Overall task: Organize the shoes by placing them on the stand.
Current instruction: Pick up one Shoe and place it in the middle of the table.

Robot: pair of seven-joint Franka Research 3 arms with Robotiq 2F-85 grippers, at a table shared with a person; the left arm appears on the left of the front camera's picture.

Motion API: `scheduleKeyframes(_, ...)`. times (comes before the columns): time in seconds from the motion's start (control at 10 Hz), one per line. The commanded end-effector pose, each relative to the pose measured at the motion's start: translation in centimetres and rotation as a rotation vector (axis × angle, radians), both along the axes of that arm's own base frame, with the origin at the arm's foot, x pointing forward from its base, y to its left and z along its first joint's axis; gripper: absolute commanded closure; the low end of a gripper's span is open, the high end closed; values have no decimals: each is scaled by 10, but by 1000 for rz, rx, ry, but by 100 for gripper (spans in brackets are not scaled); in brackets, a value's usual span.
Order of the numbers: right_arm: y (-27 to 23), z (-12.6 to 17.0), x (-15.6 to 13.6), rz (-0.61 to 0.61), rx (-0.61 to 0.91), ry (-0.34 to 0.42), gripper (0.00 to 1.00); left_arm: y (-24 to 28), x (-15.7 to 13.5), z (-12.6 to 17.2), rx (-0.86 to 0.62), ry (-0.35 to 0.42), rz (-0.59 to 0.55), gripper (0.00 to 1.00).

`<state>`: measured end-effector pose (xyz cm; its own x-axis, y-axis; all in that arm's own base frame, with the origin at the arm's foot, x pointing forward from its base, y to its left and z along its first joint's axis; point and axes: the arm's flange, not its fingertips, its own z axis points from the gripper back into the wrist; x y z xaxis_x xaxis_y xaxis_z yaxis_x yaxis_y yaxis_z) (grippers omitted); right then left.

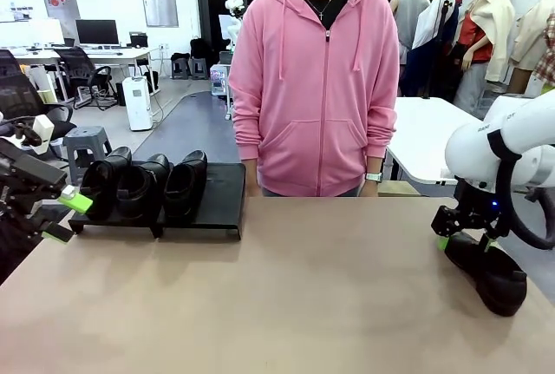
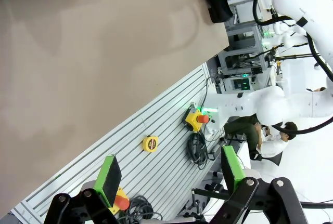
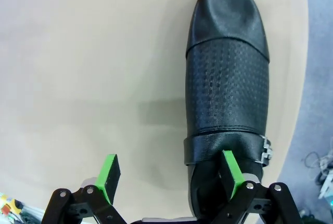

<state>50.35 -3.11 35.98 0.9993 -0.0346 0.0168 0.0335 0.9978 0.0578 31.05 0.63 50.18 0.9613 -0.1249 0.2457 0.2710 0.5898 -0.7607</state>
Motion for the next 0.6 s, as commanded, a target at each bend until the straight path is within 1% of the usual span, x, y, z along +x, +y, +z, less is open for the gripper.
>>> scheduleKeyframes(0.0, -5, -2, 5, -32, 6, 36, 0, 0, 1, 1, -26, -21, -12, 0)
scheduleKeyframes(0.1, -3, -4, 5, -48, 3, 64, 0, 0, 1, 1, -26, -21, -12, 0)
scheduleKeyframes(0.2, -5, -6, 4, -75, -31, 123, 0, 0, 1, 1, -26, -21, -12, 0)
scheduleKeyframes(0.5, -5, -4, -1, -57, -26, 140, 0, 0, 1, 1, -26, -21, -12, 0)
